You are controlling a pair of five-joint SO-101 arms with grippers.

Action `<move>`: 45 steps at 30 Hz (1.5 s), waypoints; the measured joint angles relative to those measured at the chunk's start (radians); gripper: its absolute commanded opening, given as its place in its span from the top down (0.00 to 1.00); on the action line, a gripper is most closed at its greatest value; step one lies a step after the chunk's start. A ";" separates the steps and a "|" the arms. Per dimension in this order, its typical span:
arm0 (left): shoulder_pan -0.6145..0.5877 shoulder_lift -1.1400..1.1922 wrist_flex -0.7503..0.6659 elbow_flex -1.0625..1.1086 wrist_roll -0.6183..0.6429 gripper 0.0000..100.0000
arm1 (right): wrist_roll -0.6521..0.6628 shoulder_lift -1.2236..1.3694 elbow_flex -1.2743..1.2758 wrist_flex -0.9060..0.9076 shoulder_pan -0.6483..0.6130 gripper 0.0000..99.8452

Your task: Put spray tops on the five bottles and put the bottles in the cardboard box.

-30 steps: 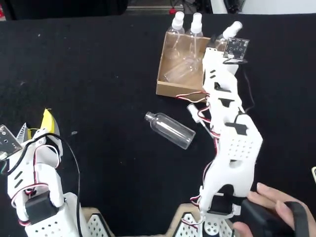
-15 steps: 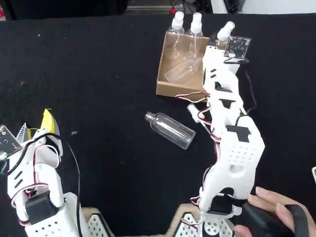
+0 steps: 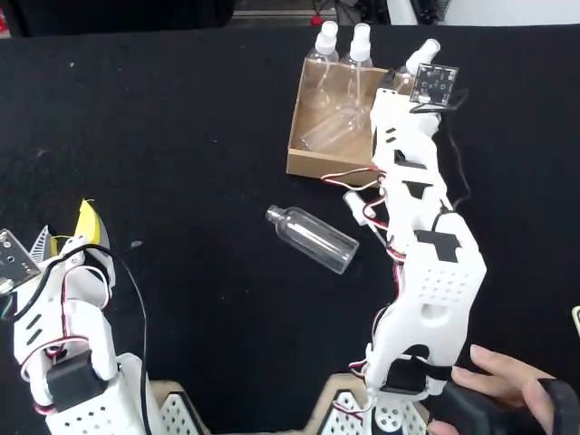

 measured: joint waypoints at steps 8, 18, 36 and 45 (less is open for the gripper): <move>0.000 0.000 0.000 0.000 0.000 0.79 | 0.000 -0.068 0.049 0.003 0.000 0.54; 0.000 0.000 0.000 0.000 0.000 0.79 | 0.000 -0.216 0.199 0.003 0.000 0.54; 0.000 0.000 0.000 0.000 0.000 0.79 | -0.227 -0.764 0.623 0.141 -0.044 0.54; 0.000 0.000 0.000 0.000 0.000 0.79 | -0.508 -0.861 0.381 0.868 -0.180 0.54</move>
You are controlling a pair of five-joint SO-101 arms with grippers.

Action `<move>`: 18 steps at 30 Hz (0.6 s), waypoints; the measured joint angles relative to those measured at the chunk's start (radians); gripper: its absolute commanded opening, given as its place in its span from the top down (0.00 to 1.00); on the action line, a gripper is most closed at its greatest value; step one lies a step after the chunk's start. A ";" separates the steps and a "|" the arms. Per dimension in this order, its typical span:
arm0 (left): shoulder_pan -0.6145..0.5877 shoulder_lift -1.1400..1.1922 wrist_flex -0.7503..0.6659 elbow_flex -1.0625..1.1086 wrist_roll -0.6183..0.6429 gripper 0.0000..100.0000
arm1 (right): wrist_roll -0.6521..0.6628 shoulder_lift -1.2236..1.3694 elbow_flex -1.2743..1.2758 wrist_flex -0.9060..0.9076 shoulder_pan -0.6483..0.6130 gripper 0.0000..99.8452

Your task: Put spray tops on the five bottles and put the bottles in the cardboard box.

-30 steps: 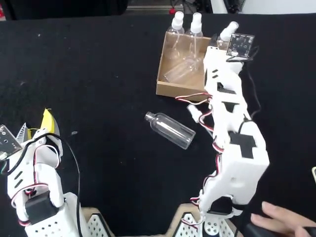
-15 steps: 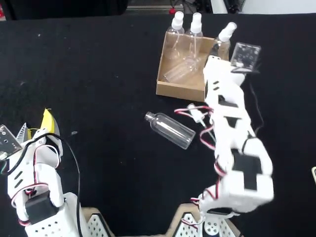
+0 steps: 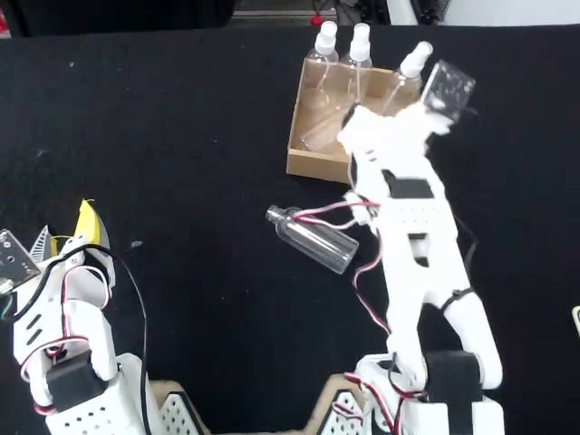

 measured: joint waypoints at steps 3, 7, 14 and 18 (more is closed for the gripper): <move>0.000 0.000 0.000 0.000 0.000 0.79 | -0.089 0.072 -0.155 0.160 -0.060 0.54; 0.000 0.000 0.006 0.000 0.000 0.79 | -0.172 0.244 -0.328 0.216 -0.106 0.54; 0.000 0.000 0.032 0.000 0.000 0.79 | -0.282 0.480 -0.531 0.222 -0.130 0.54; 0.000 0.000 0.040 0.000 0.000 0.79 | -0.292 0.502 -0.559 0.244 -0.150 0.54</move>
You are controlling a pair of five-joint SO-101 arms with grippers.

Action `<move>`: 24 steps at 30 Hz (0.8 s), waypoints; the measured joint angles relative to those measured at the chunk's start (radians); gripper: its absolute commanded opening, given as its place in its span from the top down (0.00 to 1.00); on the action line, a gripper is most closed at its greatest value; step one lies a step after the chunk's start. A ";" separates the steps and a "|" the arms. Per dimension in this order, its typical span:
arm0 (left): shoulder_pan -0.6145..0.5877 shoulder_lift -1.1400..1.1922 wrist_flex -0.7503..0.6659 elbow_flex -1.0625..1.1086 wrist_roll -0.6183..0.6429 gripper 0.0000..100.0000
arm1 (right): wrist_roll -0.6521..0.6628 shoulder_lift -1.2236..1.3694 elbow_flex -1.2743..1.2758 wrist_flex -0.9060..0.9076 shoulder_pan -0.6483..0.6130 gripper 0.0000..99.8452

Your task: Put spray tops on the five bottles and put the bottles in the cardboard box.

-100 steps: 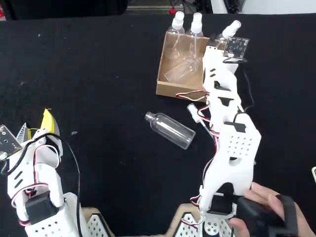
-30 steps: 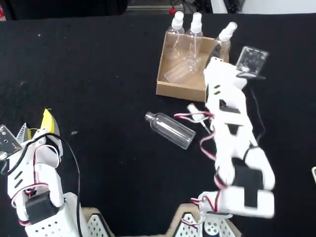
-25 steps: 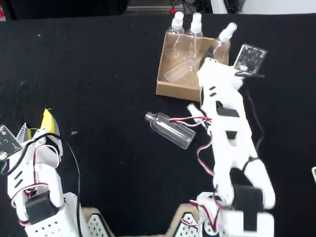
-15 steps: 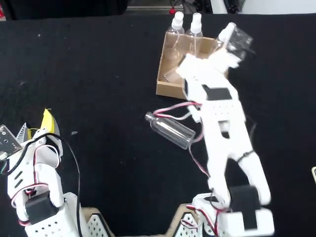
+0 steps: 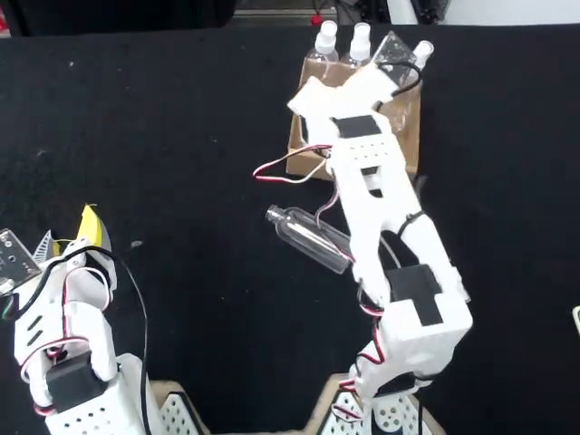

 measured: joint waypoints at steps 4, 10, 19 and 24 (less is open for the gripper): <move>0.000 0.000 0.000 0.000 0.000 0.79 | 0.000 0.000 0.000 0.005 0.003 0.54; 0.000 0.000 0.000 0.000 0.000 0.79 | 0.009 0.000 0.000 0.005 0.003 0.54; 0.000 0.000 0.026 0.000 0.000 0.79 | 0.034 0.000 0.008 0.005 0.094 0.54; 0.000 0.000 0.026 0.000 0.000 0.79 | 0.043 0.000 0.018 0.005 0.133 0.54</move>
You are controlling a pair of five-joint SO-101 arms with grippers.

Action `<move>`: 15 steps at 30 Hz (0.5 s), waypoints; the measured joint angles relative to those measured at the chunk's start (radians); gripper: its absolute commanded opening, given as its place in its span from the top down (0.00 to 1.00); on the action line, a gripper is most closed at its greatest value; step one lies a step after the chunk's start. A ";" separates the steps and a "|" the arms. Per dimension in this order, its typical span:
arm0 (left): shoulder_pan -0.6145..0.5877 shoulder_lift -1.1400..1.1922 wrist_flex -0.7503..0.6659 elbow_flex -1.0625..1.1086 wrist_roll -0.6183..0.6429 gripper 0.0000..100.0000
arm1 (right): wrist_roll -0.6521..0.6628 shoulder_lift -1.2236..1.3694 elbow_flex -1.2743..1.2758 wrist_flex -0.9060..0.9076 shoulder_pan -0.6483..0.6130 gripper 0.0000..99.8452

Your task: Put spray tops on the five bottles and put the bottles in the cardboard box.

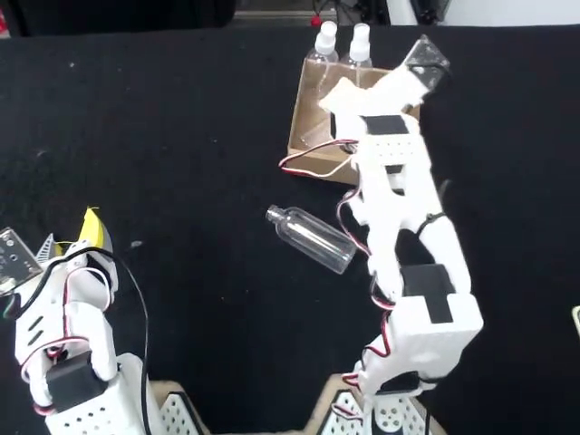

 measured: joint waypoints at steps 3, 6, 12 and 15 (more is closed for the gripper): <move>0.000 0.000 0.000 0.000 0.000 0.79 | 0.023 -0.006 0.000 0.055 0.000 0.54; 0.000 0.000 0.002 0.000 0.000 0.79 | 0.081 -0.057 0.000 0.176 0.005 0.54; 0.000 0.000 0.002 0.000 0.000 0.79 | 0.255 -0.146 0.000 0.339 0.126 0.54; 0.000 0.000 0.002 0.000 0.000 0.79 | 0.322 -0.146 0.000 0.336 0.193 0.54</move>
